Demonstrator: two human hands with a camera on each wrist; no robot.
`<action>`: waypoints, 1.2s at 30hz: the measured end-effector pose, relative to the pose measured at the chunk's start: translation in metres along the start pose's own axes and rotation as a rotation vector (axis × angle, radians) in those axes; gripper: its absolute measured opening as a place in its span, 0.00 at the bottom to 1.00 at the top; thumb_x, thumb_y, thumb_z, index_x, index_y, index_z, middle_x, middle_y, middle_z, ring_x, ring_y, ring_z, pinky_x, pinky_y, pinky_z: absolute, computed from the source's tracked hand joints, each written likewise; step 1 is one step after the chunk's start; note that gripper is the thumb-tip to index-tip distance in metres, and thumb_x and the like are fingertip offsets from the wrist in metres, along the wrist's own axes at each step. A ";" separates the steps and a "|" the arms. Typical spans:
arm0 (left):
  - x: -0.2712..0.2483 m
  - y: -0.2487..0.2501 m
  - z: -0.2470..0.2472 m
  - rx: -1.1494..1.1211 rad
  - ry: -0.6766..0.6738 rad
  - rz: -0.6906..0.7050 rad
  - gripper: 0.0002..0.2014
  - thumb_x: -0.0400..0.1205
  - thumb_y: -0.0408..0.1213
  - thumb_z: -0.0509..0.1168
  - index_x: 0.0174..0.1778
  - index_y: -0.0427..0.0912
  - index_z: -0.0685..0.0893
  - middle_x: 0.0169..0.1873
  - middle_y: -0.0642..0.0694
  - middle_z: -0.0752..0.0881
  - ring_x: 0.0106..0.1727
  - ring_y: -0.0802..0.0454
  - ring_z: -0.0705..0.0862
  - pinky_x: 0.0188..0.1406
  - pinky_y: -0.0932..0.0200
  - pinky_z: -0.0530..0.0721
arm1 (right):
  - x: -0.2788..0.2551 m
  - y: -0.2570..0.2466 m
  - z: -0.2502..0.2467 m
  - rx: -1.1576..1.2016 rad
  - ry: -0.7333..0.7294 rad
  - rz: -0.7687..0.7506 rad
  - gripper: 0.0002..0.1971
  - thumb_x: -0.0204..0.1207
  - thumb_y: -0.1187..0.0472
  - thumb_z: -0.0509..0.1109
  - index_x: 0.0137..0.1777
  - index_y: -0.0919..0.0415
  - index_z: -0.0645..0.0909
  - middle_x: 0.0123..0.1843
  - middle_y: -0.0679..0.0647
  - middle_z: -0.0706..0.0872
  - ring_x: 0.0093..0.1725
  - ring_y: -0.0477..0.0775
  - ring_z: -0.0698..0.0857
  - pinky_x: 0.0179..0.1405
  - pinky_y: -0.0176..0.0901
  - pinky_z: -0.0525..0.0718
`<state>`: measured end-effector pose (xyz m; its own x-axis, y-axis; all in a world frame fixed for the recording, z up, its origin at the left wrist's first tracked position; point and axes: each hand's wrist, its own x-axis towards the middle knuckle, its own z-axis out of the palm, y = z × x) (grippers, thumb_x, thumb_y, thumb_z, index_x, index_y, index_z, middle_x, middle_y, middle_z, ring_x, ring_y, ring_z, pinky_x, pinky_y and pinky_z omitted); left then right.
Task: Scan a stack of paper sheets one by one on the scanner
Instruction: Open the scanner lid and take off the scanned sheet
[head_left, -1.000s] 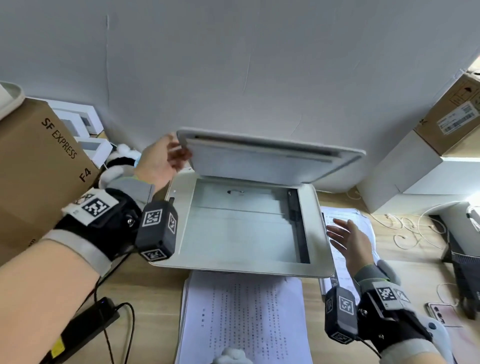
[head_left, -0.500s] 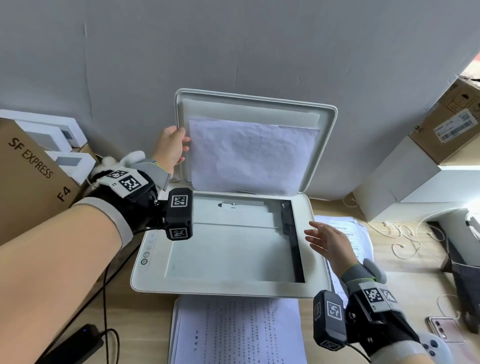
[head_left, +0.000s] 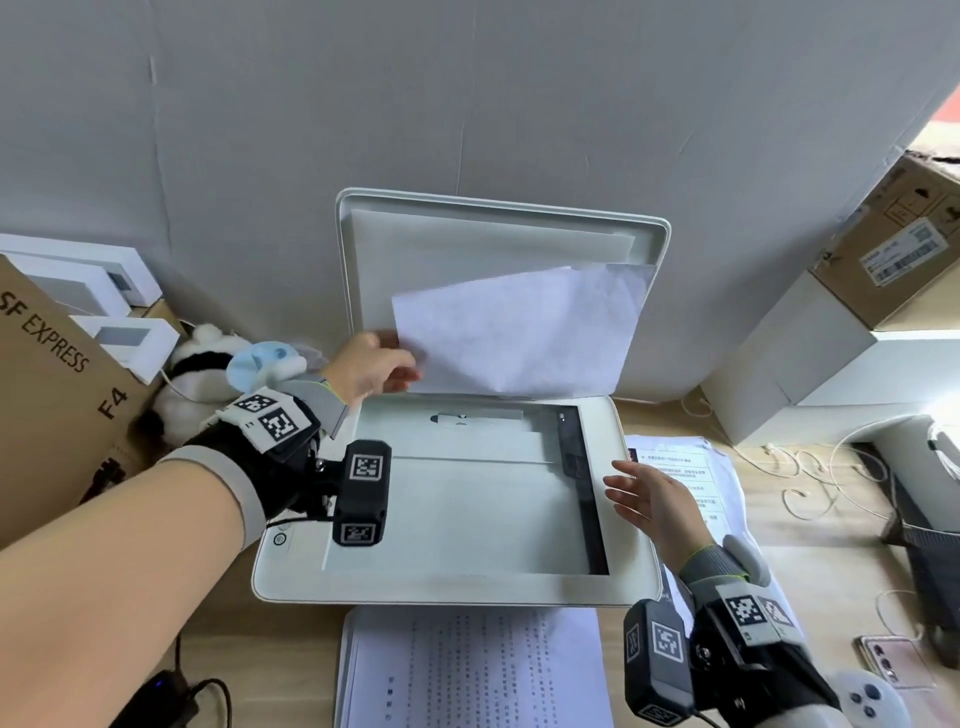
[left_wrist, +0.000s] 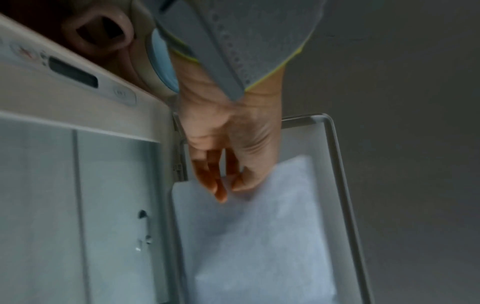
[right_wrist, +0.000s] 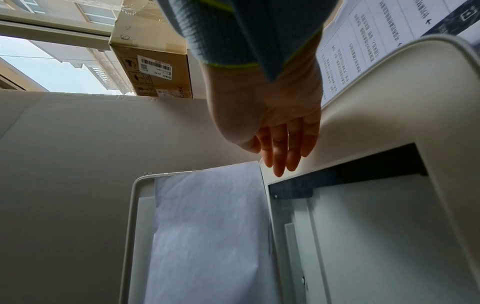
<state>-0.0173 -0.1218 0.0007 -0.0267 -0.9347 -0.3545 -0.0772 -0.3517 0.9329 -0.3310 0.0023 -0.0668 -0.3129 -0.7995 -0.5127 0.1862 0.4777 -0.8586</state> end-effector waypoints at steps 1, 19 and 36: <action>-0.005 -0.004 -0.001 -0.036 -0.051 0.002 0.10 0.80 0.17 0.60 0.43 0.34 0.82 0.35 0.40 0.85 0.28 0.54 0.88 0.31 0.66 0.86 | 0.000 0.002 -0.002 0.018 0.007 0.013 0.12 0.83 0.62 0.57 0.50 0.61 0.83 0.41 0.59 0.87 0.41 0.55 0.84 0.44 0.41 0.79; -0.081 -0.099 -0.040 0.076 -0.313 -0.033 0.26 0.75 0.12 0.61 0.16 0.42 0.86 0.39 0.42 0.91 0.50 0.49 0.88 0.41 0.67 0.86 | -0.022 0.002 -0.017 -0.114 -0.265 0.210 0.28 0.80 0.41 0.58 0.55 0.67 0.83 0.38 0.60 0.89 0.30 0.57 0.88 0.25 0.39 0.84; -0.080 -0.114 -0.044 -0.112 0.148 -0.020 0.18 0.84 0.26 0.53 0.45 0.50 0.85 0.45 0.53 0.86 0.46 0.56 0.83 0.39 0.66 0.73 | -0.028 0.065 -0.138 -0.325 0.424 0.177 0.14 0.80 0.68 0.64 0.37 0.65 0.89 0.37 0.58 0.90 0.42 0.52 0.88 0.60 0.47 0.75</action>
<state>0.0377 -0.0092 -0.0747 0.1209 -0.9222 -0.3673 0.0359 -0.3657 0.9300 -0.4387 0.1063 -0.1085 -0.6625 -0.5127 -0.5461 -0.0055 0.7323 -0.6809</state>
